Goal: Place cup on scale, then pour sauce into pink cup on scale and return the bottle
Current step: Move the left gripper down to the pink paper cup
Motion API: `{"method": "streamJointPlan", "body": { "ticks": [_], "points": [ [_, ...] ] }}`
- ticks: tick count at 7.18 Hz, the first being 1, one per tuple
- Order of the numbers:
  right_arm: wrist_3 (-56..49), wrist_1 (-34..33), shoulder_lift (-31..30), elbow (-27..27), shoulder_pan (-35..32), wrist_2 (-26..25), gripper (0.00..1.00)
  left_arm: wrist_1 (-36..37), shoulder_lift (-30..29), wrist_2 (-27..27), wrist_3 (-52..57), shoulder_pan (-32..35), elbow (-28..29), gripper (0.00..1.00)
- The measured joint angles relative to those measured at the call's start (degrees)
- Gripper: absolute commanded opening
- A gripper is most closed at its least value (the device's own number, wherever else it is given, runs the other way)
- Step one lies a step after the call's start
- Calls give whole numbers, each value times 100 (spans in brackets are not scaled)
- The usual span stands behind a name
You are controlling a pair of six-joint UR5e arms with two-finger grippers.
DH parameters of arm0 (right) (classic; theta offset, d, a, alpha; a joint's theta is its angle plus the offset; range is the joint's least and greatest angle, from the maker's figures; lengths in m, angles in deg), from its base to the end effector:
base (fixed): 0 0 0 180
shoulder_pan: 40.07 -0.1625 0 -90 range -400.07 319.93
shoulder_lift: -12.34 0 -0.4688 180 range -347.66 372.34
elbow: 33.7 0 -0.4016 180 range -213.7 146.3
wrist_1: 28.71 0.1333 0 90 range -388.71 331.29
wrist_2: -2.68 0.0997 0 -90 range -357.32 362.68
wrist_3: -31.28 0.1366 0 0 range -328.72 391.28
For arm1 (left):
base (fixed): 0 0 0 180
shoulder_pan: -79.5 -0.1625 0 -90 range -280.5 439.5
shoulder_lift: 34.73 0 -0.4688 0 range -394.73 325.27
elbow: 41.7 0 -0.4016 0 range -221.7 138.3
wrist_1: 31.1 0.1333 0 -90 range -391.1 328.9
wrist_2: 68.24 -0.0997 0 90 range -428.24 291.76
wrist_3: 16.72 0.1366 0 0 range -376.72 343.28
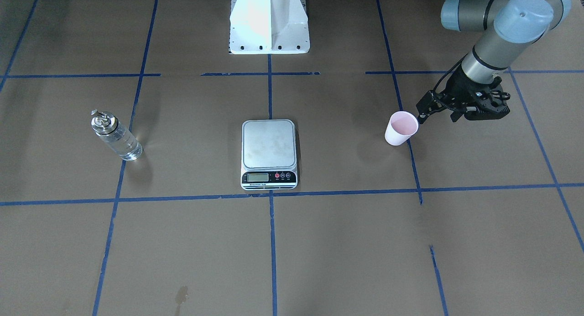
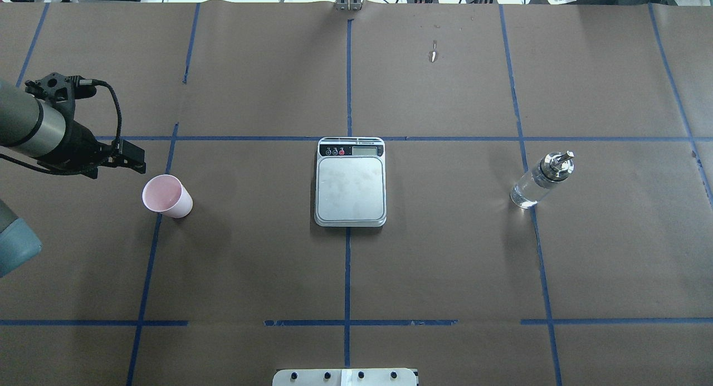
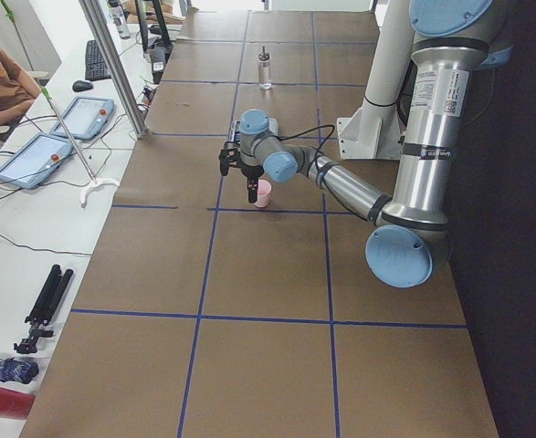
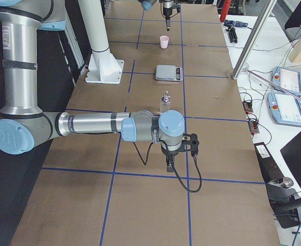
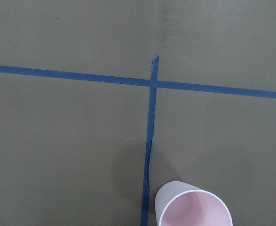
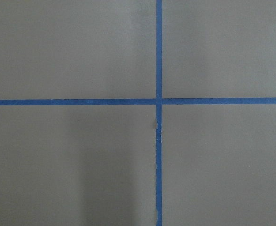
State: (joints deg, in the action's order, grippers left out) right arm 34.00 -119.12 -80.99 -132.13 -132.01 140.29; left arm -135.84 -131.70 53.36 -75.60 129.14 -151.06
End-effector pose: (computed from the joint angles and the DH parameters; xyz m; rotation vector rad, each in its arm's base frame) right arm 0.0486 -0.4783 0.6784 0.0714 -0.8310 0.0426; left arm 0.3211 -0.4731 0.4719 0.0505 0.8725 -0.1048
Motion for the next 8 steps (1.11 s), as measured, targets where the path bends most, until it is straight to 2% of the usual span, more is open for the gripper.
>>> {"method": "streamJointPlan", "body": {
  "ticks": [3,8],
  "points": [
    [0,6,0,0,0,0,100,-31,-183,-7,45,-178,272,99],
    [0,15,0,11,-8,2,100,-41,-210,-110,52,-433,406,99]
  ]
}}
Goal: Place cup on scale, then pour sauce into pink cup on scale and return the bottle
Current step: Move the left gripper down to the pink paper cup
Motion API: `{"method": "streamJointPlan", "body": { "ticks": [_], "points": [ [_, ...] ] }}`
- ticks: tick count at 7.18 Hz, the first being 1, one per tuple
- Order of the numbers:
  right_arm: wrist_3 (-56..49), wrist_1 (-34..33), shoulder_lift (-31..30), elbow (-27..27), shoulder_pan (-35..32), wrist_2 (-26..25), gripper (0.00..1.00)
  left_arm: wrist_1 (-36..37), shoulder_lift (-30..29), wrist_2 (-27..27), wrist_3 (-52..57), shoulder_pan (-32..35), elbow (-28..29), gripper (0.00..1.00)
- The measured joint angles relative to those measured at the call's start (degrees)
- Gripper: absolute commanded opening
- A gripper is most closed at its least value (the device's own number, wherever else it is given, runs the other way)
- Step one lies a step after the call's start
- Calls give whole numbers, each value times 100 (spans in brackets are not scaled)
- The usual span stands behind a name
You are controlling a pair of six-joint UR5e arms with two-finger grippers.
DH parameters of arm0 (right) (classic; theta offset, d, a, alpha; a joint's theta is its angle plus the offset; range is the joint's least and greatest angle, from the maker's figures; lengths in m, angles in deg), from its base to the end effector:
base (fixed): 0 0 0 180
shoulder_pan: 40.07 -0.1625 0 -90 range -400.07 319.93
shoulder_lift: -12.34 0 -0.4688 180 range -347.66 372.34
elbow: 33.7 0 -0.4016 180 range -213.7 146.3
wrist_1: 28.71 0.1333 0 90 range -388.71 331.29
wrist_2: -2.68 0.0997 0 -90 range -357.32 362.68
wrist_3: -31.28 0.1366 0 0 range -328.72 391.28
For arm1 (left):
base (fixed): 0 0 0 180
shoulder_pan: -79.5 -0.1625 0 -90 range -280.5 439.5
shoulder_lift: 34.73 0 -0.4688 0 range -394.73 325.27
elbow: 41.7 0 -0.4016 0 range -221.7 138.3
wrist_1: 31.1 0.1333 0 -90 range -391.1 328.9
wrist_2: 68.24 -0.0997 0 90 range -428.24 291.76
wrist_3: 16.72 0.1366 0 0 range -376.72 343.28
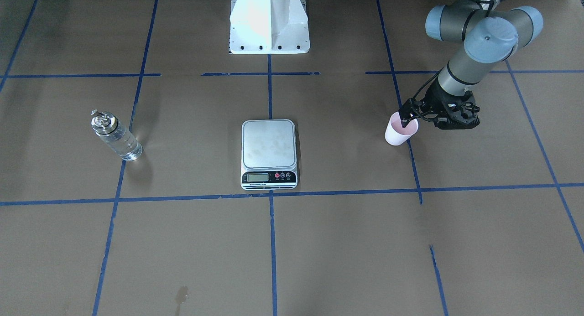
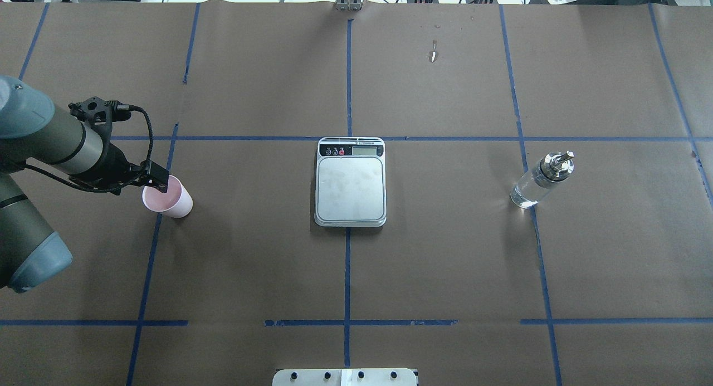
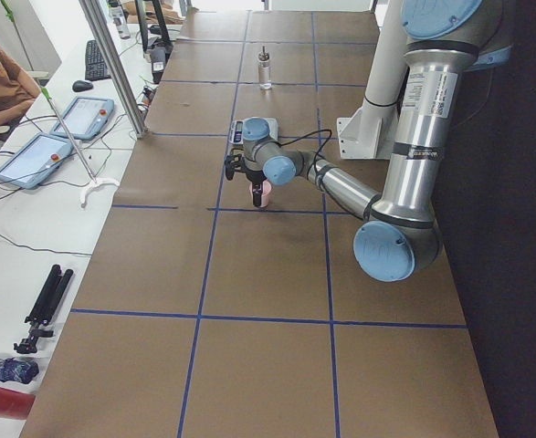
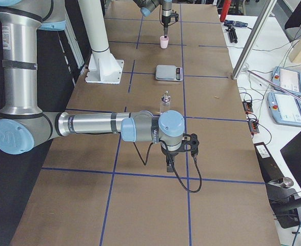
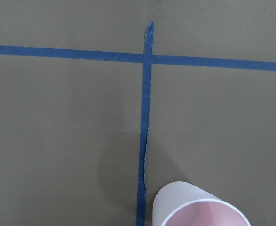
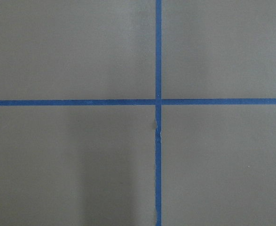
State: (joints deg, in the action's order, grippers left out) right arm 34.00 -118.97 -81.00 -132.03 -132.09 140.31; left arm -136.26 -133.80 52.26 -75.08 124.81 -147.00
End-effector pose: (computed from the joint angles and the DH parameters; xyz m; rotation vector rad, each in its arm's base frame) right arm 0.0493 -0.4783 0.6791 0.0727 -0.8313 0.0436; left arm 0.3705 -0.4655 0.4870 0.0190 0.8437 -0.0407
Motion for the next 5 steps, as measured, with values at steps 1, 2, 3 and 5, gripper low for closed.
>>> {"method": "streamJointPlan", "body": {
  "ticks": [1,2,3,5],
  "points": [
    [0,-7,0,3,0,1,100,-38,-3,-32,0,-19,56,99],
    [0,-11,0,5,-1,1,100,-149,-5,-50,0,-26,150,95],
    [-2,-11,-3,5,-1,1,100,-272,-6,-55,0,-28,242,86],
    [-2,-13,-7,-1,-1,1,100,-360,-6,-44,0,-30,298,75]
  ]
}}
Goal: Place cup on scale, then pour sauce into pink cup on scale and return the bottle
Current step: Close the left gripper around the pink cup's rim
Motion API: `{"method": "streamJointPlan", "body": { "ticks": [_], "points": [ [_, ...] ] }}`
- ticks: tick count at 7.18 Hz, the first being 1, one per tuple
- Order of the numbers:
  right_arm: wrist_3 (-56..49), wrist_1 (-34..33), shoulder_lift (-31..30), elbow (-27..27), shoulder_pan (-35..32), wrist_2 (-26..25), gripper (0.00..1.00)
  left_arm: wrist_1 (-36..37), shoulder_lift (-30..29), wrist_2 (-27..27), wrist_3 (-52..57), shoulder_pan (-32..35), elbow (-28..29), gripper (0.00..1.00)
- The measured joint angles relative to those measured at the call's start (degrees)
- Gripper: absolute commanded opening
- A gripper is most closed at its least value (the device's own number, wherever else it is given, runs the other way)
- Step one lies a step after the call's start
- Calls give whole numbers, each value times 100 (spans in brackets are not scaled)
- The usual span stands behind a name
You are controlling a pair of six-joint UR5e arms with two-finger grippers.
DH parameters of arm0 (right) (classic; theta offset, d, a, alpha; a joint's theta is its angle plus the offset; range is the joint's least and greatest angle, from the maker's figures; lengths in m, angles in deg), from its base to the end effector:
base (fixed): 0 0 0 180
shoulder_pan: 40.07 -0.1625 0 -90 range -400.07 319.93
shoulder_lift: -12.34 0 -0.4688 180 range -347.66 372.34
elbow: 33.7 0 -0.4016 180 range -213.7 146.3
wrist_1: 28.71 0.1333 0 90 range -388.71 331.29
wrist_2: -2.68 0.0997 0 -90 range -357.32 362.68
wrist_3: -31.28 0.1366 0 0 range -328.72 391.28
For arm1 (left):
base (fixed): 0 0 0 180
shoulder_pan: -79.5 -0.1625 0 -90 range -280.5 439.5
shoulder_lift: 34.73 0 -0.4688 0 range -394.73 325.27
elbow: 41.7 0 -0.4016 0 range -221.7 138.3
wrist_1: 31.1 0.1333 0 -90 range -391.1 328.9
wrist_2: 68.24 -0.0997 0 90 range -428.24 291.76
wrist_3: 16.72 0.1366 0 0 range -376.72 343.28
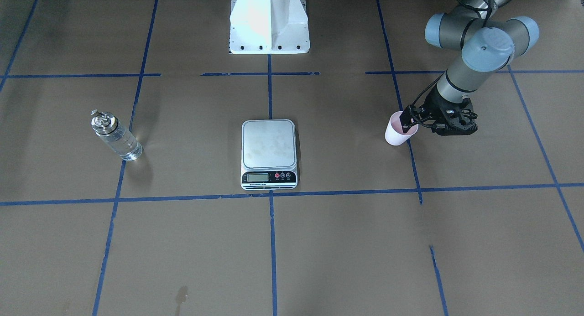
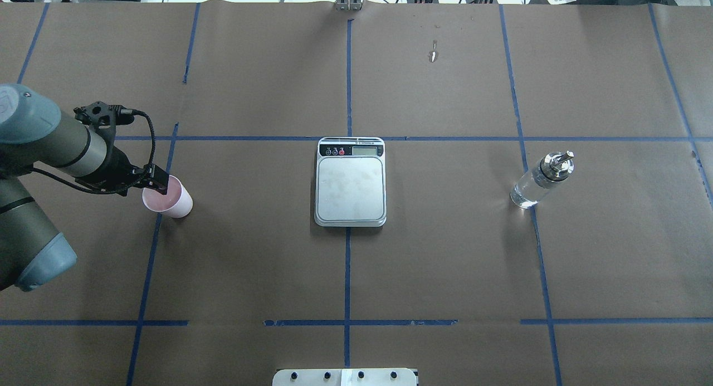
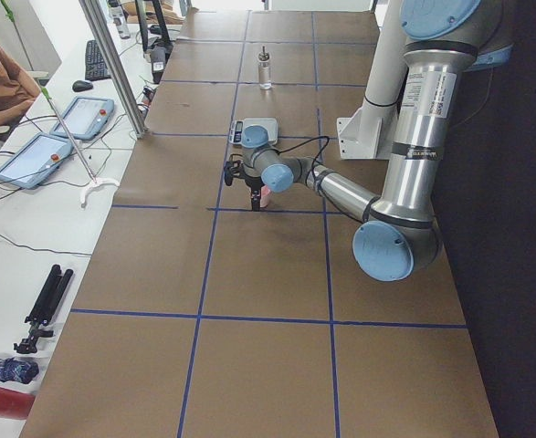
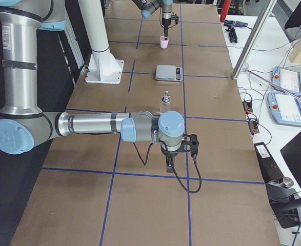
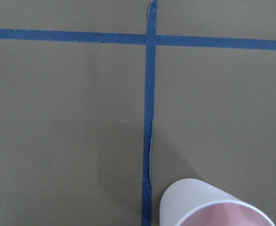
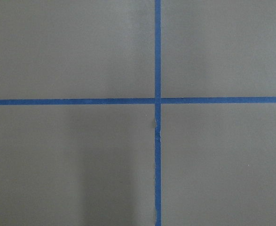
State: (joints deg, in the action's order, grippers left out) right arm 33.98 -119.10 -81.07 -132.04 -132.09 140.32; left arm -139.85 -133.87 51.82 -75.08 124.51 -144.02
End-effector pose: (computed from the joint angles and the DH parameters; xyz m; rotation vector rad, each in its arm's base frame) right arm 0.0492 -0.4775 0.6798 0.0697 -0.8315 0.0446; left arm 0.3788 -0.4707 0.5043 0.0306 0.8482 -0.0351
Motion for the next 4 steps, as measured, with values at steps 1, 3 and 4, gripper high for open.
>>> {"method": "streamJointPlan", "body": {
  "ticks": [1,3,4],
  "points": [
    [2,2,-1,1,0,0,100,-12,0,12,0,0,-9,68],
    [-3,9,0,7,0,-2,100,-22,0,34,0,-4,-62,44],
    [-5,12,4,7,0,-6,100,-23,0,45,0,-6,-79,40]
  ]
}}
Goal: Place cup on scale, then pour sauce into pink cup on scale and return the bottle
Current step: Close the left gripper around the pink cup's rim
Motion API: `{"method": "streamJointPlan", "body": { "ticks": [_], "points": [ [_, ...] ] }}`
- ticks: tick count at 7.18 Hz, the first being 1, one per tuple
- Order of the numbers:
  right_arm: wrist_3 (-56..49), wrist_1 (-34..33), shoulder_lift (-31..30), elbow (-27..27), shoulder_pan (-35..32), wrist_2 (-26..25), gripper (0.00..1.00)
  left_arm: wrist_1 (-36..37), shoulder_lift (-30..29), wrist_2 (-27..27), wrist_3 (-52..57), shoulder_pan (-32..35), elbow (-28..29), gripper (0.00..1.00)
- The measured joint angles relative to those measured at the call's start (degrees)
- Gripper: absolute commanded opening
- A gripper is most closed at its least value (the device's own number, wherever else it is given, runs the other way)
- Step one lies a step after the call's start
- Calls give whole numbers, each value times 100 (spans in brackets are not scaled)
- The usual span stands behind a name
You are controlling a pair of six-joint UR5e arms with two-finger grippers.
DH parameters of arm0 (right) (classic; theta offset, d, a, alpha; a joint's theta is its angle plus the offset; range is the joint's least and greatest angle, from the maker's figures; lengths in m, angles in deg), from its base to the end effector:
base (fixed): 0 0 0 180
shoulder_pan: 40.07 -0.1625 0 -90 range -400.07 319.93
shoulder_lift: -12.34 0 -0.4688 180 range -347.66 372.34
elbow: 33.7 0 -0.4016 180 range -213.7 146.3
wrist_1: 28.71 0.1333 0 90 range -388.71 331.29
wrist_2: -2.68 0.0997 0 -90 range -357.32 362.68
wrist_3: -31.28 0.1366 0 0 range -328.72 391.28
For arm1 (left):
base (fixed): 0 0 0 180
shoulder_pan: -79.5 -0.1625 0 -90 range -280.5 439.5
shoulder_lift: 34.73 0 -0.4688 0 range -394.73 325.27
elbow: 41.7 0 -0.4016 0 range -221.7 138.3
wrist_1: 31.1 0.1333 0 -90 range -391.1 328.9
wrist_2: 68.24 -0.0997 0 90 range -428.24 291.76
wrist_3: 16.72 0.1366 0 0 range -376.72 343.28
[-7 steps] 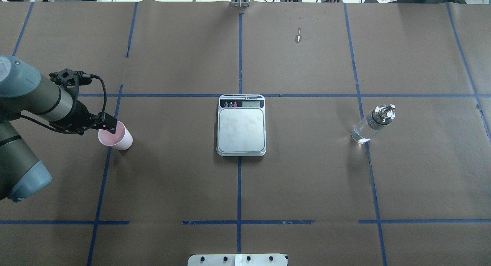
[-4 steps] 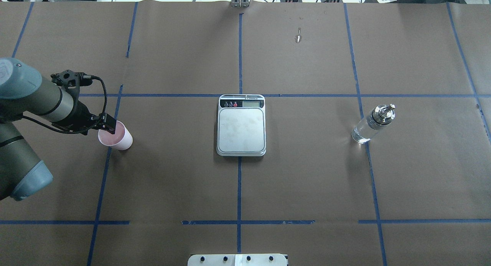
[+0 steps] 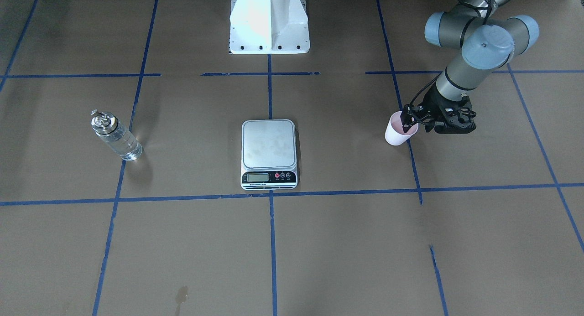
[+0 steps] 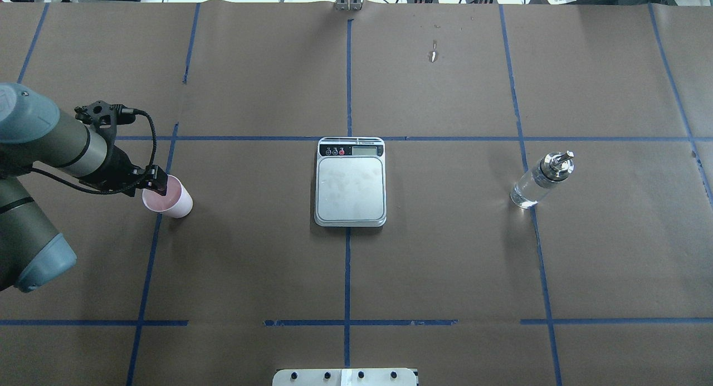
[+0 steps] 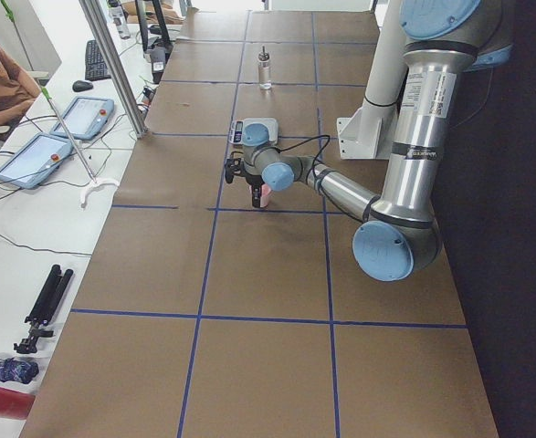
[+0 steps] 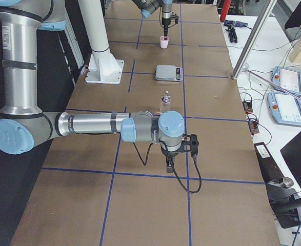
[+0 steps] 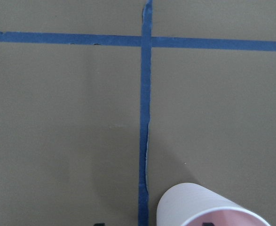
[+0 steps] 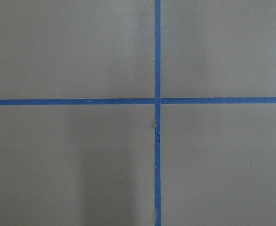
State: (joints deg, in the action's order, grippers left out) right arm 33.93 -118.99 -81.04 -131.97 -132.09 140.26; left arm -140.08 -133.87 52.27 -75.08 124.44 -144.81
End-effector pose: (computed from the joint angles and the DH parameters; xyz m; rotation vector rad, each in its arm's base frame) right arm 0.0493 -0.4778 0.6801 0.0712 -0.8304 0.0433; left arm 0.3786 -0.4682 0.4961 0.0355 0.8652 -0.0259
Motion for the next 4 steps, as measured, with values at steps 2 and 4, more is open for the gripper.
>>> {"method": "streamJointPlan", "body": {
  "ticks": [2,4],
  "points": [
    [-1,3,3,1,0,-6,100,5,0,7,-6,-14,-7,28],
    [-1,9,4,1,0,-4,100,14,0,6,-18,-42,-8,0]
  ]
}}
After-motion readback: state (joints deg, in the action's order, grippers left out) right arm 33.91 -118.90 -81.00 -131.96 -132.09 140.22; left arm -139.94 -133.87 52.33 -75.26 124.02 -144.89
